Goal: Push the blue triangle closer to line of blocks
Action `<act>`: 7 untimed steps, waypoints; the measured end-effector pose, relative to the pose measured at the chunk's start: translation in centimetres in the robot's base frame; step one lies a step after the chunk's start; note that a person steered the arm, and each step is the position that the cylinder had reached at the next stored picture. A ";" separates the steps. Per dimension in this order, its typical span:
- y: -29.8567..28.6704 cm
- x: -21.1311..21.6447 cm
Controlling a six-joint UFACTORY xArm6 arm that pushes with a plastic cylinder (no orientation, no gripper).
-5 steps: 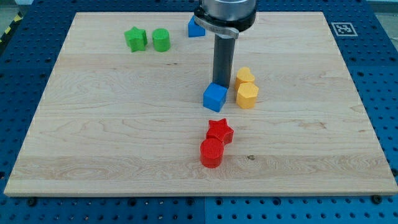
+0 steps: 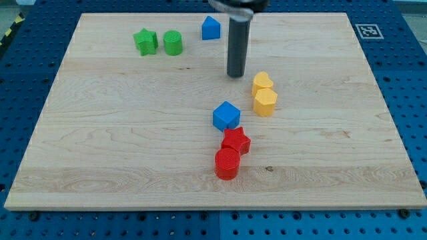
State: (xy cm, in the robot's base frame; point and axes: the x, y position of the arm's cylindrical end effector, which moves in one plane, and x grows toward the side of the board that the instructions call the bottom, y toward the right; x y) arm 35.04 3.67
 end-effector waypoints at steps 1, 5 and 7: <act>0.0 -6.4; -11.2 -15.7; -12.0 -14.6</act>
State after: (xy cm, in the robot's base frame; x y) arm 20.42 -8.35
